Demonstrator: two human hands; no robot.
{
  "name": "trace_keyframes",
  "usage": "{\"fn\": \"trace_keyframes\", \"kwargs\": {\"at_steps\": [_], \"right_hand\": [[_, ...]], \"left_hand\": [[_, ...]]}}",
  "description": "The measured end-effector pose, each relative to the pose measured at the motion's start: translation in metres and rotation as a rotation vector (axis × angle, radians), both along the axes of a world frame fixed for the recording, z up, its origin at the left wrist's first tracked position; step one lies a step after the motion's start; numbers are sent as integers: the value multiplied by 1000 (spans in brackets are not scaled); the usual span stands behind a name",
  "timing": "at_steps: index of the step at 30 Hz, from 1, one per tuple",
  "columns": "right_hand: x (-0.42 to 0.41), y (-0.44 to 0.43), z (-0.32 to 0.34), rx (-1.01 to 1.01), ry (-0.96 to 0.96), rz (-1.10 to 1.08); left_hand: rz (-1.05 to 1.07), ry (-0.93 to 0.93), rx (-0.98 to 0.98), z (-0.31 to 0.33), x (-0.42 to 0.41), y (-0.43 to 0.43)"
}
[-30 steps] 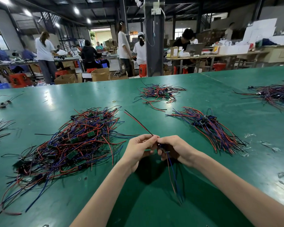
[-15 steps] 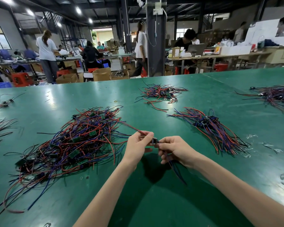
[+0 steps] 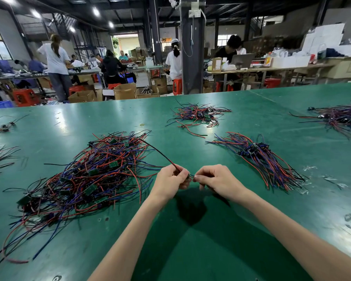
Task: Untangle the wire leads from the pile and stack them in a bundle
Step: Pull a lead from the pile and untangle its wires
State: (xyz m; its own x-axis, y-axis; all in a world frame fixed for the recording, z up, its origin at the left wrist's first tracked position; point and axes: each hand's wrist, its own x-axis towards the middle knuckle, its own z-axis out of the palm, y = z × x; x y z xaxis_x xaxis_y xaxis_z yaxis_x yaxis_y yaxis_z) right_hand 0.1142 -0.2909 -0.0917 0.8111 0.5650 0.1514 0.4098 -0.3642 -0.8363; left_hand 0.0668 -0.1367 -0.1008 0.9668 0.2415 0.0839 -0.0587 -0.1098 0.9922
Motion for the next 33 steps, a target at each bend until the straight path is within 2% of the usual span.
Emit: {"fn": "trace_keyframes", "kwargs": {"at_steps": [12, 16, 24, 29, 33], "right_hand": [[-1, 0, -3, 41, 56, 22], [-2, -1, -3, 41, 76, 50], [-3, 2, -5, 47, 77, 45], [0, 1, -5, -9, 94, 56], [2, -1, -5, 23, 77, 54]], "left_hand": [[-124, 83, -20, 5, -8, 1], [-108, 66, 55, 4, -8, 2], [-59, 53, 82, 3, -6, 3], [-78, 59, 84, 1, -6, 4], [-130, 59, 69, 1, -6, 4]]}}
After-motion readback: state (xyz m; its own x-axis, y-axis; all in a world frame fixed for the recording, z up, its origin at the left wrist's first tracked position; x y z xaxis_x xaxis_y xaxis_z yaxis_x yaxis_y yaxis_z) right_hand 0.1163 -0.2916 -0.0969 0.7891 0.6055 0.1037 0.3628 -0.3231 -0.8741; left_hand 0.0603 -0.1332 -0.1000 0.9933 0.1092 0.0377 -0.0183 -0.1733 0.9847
